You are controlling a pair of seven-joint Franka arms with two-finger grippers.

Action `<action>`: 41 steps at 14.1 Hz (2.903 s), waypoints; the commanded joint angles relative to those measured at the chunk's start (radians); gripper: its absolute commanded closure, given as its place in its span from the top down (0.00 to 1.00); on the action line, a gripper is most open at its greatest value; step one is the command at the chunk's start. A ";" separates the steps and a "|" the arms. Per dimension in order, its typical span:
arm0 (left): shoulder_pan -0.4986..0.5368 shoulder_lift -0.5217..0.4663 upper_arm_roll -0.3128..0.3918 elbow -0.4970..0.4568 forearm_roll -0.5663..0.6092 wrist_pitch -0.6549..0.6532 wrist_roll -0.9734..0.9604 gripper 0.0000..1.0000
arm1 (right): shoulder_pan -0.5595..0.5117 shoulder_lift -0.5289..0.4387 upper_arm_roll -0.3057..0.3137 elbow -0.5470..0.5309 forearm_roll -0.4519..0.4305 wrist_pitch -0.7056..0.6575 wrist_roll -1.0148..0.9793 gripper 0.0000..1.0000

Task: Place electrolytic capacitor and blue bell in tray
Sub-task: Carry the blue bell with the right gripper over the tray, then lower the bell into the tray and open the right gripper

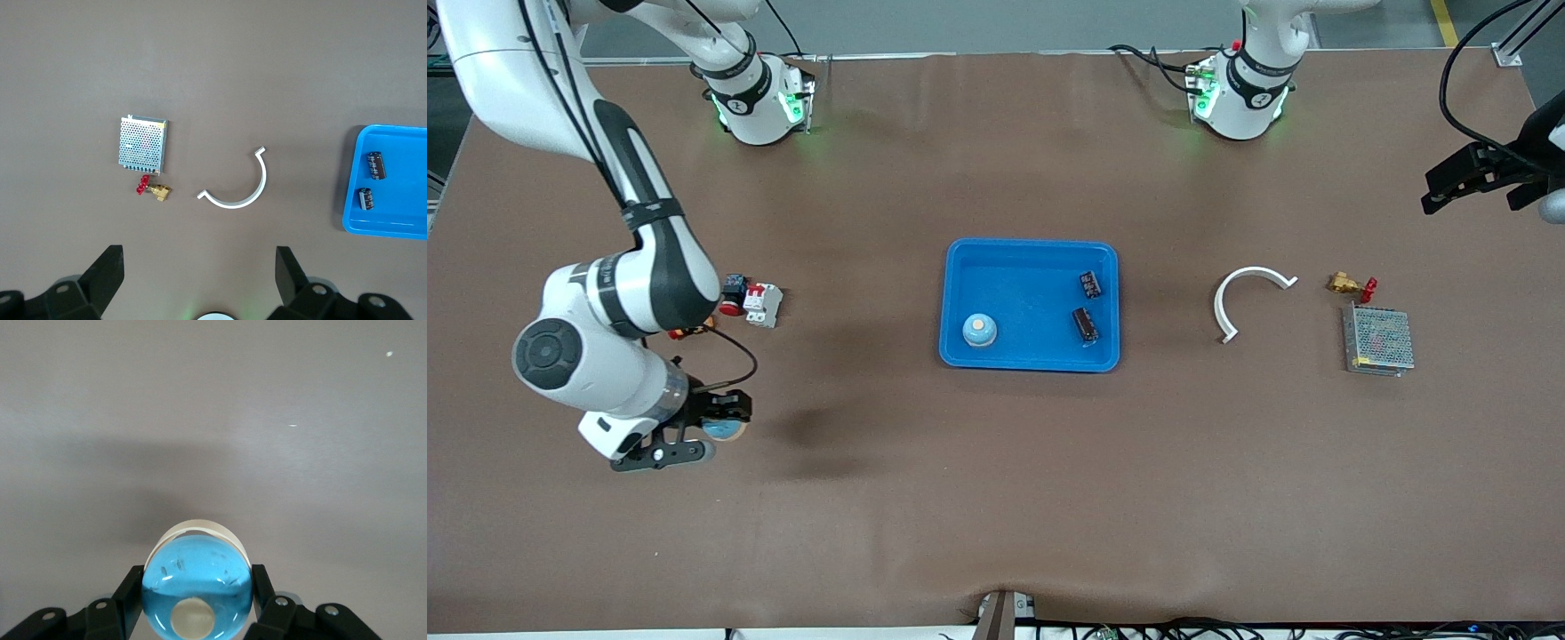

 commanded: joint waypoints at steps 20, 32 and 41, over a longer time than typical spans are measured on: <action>-0.011 -0.001 0.006 0.001 -0.016 -0.009 0.013 1.00 | 0.558 -0.023 -0.008 -0.114 0.001 0.094 0.937 0.40; -0.011 -0.001 0.005 0.008 -0.011 -0.017 0.016 1.00 | 0.697 -0.014 -0.015 -0.241 -0.005 0.243 1.057 0.40; -0.014 -0.001 0.005 0.008 -0.016 -0.015 0.019 1.00 | 0.704 0.021 -0.032 -0.306 -0.039 0.377 1.057 0.40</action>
